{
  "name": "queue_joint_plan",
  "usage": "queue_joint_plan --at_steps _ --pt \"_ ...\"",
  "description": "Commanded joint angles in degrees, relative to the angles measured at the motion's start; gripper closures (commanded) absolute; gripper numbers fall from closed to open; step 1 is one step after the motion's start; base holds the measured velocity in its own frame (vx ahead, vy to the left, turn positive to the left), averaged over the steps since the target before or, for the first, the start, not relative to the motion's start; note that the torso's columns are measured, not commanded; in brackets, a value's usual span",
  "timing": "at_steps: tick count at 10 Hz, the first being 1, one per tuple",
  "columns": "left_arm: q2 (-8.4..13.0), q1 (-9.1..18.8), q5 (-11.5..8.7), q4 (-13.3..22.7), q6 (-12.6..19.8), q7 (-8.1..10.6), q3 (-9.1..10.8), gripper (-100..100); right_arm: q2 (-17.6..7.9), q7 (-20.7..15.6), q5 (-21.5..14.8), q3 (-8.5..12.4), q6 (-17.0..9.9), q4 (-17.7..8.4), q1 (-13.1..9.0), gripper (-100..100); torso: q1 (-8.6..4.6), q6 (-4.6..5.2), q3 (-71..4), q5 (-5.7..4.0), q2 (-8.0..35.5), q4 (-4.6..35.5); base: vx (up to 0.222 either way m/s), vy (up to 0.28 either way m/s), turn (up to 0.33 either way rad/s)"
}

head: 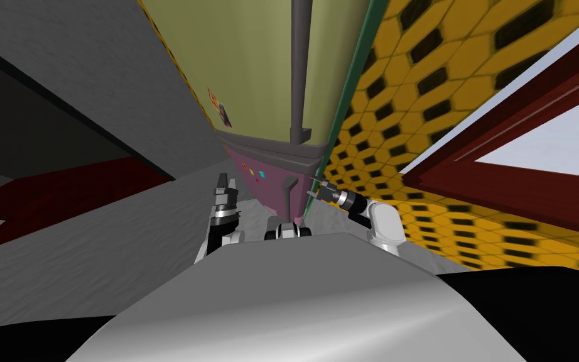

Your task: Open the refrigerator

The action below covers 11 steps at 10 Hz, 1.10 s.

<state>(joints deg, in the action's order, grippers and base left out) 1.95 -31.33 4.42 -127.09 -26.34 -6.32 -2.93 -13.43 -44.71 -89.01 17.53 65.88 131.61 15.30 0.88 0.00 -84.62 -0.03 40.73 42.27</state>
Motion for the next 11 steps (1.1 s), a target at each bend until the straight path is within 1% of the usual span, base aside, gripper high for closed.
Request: queue_joint_plan --at_steps 1,2,3,4,5,8,11 --pt "0.0 0.0 0.0 0.0 0.0 0.00 0.00 0 0.0 0.0 0.0 0.0 0.0 0.0 0.0 -100 -0.29 -0.01 -0.1 0.08 0.5 -0.1 -0.012 -0.011 -0.036" --pt "0.0 0.0 0.0 0.0 0.0 0.00 0.00 0 0.0 0.0 0.1 0.1 0.0 0.1 0.0 100 -0.52 -0.20 -0.2 0.09 1.0 -0.2 -0.009 -0.008 -0.013" --pt "0.0 0.0 0.0 0.0 0.0 0.00 0.00 0 0.4 0.2 -0.4 0.7 -0.6 0.6 0.6 100 -0.65 -0.14 -0.1 0.08 1.2 -0.1 -0.108 0.175 -0.097" --pt "0.0 0.0 0.0 0.0 0.0 0.00 -0.02 0 0.7 0.5 -0.9 1.1 -1.1 1.1 1.1 100 -0.26 -0.03 0.2 0.18 1.7 0.0 -0.077 0.343 -0.191" --pt "0.0 0.0 0.0 0.0 0.0 0.00 -0.03 0 0.7 0.5 -0.9 1.1 -1.1 1.1 1.1 100 -0.04 -0.01 0.2 0.27 1.7 0.1 -0.107 0.316 -0.064" --pt "0.0 0.0 0.0 0.0 0.0 0.00 -0.02 0 1.5 1.0 -1.8 2.1 -2.2 2.0 2.1 100 -1.27 -0.01 0.1 -0.07 1.6 0.0 -0.149 0.252 -0.084" --pt "0.0 0.0 0.0 0.0 0.0 0.00 -0.03 0 2.2 1.5 -2.7 3.0 -3.2 3.0 3.2 100 -0.82 -0.02 0.0 0.06 1.5 0.0 -0.143 0.264 -0.108"
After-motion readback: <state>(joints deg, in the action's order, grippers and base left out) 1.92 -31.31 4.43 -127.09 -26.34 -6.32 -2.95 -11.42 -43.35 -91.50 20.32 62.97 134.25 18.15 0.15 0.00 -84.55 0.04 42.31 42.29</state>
